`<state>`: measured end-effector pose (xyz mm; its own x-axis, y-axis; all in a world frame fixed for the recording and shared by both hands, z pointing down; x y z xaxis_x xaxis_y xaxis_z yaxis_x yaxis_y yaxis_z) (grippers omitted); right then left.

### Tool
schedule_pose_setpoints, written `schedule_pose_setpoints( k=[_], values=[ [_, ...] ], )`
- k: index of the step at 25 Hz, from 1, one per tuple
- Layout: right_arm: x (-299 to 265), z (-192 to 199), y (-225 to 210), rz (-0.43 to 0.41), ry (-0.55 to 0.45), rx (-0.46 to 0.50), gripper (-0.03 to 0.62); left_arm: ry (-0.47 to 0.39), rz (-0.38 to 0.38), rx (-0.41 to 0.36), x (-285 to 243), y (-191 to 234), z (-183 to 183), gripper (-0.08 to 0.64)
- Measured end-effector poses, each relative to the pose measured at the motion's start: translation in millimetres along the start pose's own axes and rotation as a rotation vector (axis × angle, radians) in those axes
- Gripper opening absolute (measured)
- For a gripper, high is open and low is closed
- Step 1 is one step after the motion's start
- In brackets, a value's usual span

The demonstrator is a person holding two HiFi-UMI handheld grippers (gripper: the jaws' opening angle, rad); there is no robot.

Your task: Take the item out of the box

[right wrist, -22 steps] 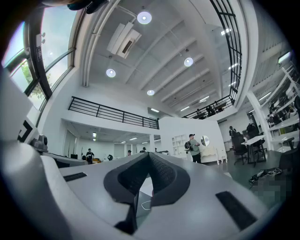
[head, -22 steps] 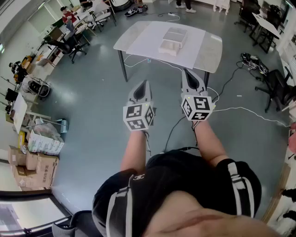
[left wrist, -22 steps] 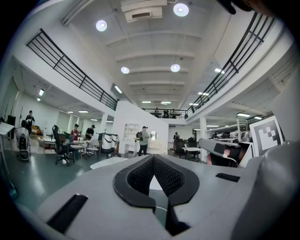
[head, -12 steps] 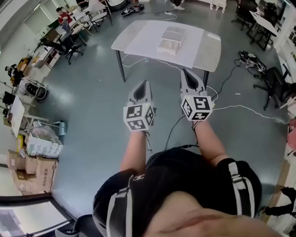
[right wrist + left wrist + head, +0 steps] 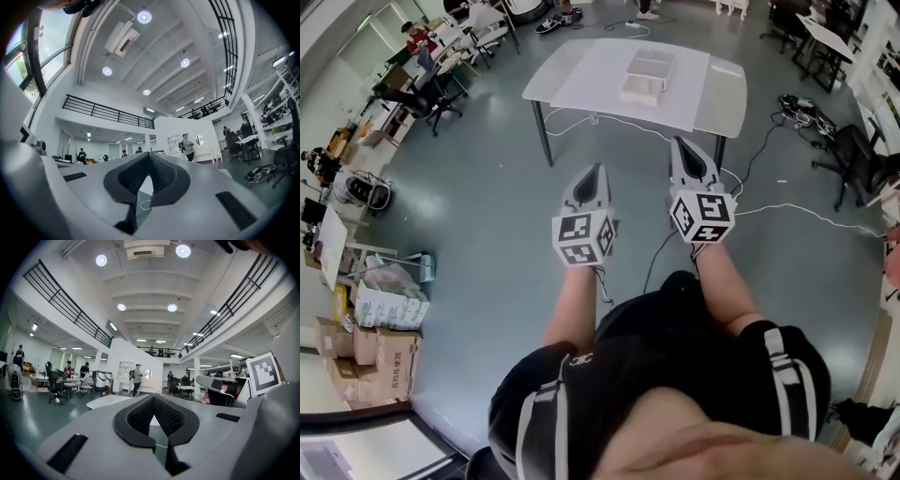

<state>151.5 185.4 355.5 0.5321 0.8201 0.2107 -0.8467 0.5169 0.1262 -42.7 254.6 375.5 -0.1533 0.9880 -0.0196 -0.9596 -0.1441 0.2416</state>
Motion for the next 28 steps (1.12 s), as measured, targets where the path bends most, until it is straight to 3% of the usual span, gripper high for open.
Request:
schedule_pose_setpoints(
  k=[16,28],
  values=[
    [-50.4,20.9,14.0,0.005,-0.002,0.023,0.012,0.018,0.006,-0.009,-29.7,49.7,10.2,0.012],
    [-173.4,63.9,-30.5,-0.009,0.016,0.034,0.012,0.034,0.015,-0.013,-160.1,96.2,6.3,0.012]
  ],
)
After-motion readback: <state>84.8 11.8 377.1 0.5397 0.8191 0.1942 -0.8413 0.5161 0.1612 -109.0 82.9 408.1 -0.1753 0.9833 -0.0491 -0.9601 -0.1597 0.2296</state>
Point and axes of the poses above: the fingertips, and each gripper's own axes: x backward along the fingers, y to its left, z out of its underside, the point moved 7 cm from there along x, backward along the fingers, and after that the axes turned 11 degrees about x, right-handed, at the moved point
